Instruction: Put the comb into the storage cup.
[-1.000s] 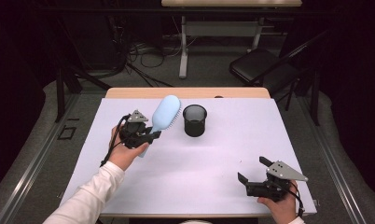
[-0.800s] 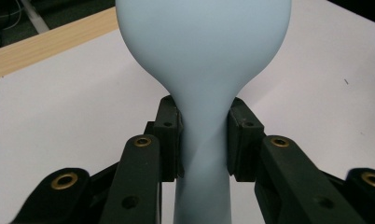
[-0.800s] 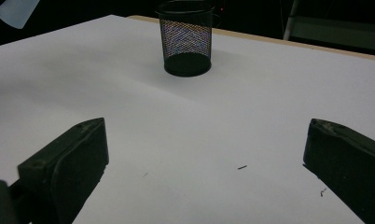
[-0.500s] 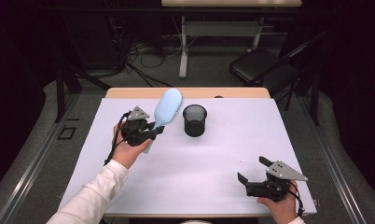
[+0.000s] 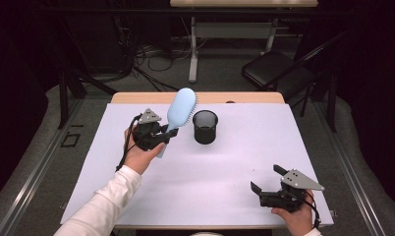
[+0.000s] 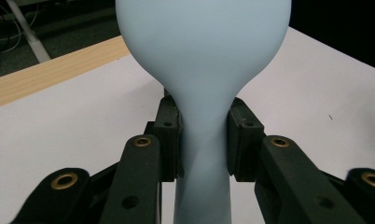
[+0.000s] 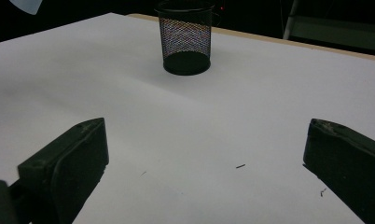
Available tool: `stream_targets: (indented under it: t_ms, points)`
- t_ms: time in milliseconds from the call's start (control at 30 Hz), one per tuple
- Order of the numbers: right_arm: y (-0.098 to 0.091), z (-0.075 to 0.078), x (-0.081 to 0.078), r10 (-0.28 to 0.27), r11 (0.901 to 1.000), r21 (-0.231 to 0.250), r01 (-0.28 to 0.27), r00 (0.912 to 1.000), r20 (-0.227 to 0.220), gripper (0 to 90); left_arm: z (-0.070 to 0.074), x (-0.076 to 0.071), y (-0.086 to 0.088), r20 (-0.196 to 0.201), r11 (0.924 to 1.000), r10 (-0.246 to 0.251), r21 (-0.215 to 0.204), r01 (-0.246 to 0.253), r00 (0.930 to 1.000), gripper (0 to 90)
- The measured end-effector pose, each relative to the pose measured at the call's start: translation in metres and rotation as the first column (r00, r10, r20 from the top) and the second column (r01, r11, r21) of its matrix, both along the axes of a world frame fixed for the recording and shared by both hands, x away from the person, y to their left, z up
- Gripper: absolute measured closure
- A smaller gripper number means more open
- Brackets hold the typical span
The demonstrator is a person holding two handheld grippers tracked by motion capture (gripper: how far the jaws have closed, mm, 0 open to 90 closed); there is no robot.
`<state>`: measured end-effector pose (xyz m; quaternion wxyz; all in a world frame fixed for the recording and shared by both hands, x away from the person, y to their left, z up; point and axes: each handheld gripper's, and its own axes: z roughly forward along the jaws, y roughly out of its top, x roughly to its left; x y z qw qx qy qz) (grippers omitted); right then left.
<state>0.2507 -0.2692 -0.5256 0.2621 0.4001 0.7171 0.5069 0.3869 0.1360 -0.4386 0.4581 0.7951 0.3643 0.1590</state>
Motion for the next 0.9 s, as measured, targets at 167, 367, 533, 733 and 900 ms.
stream_targets:
  t_ms: [167, 367, 533, 733, 900]
  points:
    - [0.0002, 0.0000, 0.0002, 0.001, 1.0000, -0.002, -0.001, 1.0000, 0.001, 0.0, 0.0005, 0.0011, -0.0037, 0.014, 0.9998, 0.009, -0.015, -0.008, 0.9999, 69.9]
    - [0.0005, 0.0001, 0.0003, 0.004, 1.0000, -0.008, -0.004, 1.0000, 0.005, 0.0, 0.0004, 0.0031, -0.0062, 0.032, 0.9992, 0.027, -0.030, -0.026, 0.9991, 69.9]
    - [0.0015, 0.0000, 0.0005, 0.002, 1.0000, -0.008, -0.002, 1.0000, -0.003, 0.0, 0.0005, 0.0044, -0.0069, 0.042, 0.9986, 0.037, -0.040, -0.035, 0.9985, 70.0]
    - [0.0018, -0.0001, 0.0011, 0.002, 0.9999, -0.014, -0.002, 1.0000, -0.006, 0.0, 0.0009, 0.0046, -0.0078, 0.060, 0.9971, 0.049, -0.061, -0.045, 0.9970, 69.9]
    - [0.0030, -0.0004, 0.0016, 0.008, 0.9998, -0.017, -0.008, 0.9999, -0.014, 0.0, 0.0008, 0.0052, -0.0084, 0.068, 0.9964, 0.053, -0.070, -0.048, 0.9962, 69.9]
